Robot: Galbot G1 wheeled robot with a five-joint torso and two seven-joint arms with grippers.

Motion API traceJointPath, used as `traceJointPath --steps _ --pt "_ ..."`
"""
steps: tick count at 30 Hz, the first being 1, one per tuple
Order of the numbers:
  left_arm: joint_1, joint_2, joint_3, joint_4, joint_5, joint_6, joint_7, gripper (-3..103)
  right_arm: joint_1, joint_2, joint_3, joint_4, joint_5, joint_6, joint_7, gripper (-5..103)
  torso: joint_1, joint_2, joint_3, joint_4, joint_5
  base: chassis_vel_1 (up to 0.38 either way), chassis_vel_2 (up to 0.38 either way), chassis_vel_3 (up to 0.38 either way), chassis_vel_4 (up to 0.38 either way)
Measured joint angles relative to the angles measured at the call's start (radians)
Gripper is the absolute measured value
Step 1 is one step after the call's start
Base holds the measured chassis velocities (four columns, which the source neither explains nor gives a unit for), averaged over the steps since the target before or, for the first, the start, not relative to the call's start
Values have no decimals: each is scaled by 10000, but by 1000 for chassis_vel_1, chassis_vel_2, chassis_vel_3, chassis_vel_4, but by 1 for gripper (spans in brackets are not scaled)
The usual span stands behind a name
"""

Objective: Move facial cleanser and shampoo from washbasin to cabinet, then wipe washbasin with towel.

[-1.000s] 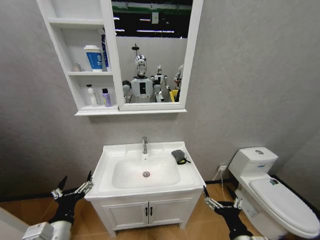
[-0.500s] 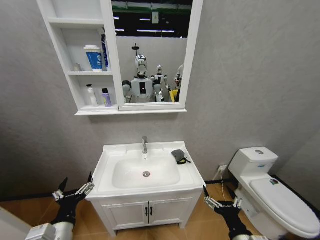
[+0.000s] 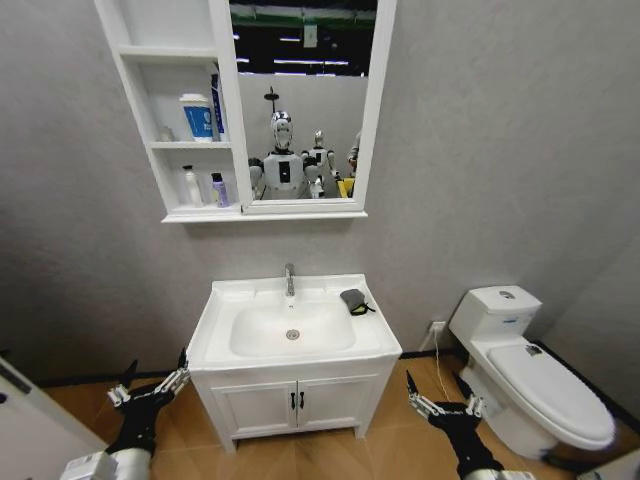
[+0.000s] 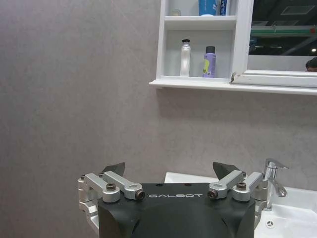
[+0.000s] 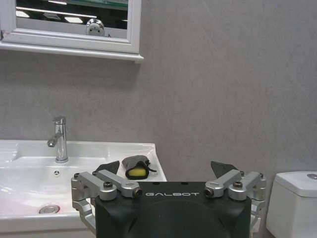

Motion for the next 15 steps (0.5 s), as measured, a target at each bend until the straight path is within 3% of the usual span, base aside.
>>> traceJointPath --steps 1,12,15 --pt "1 -17 2 0 1 -1 0 97 2 0 -1 -2 2 -1 -1 100 0 0 1 1 13 295 -270 -261 290" --pt "-49 -94 51 64 6 -24 -2 97 4 0 -2 -7 7 -8 -2 100 -2 1 -2 -1 0 329 -333 -327 333" --pt "-51 -133 100 84 35 -33 0 97 3 -1 -3 -10 8 -9 -3 100 5 -3 3 -1 12 365 -362 -370 353"
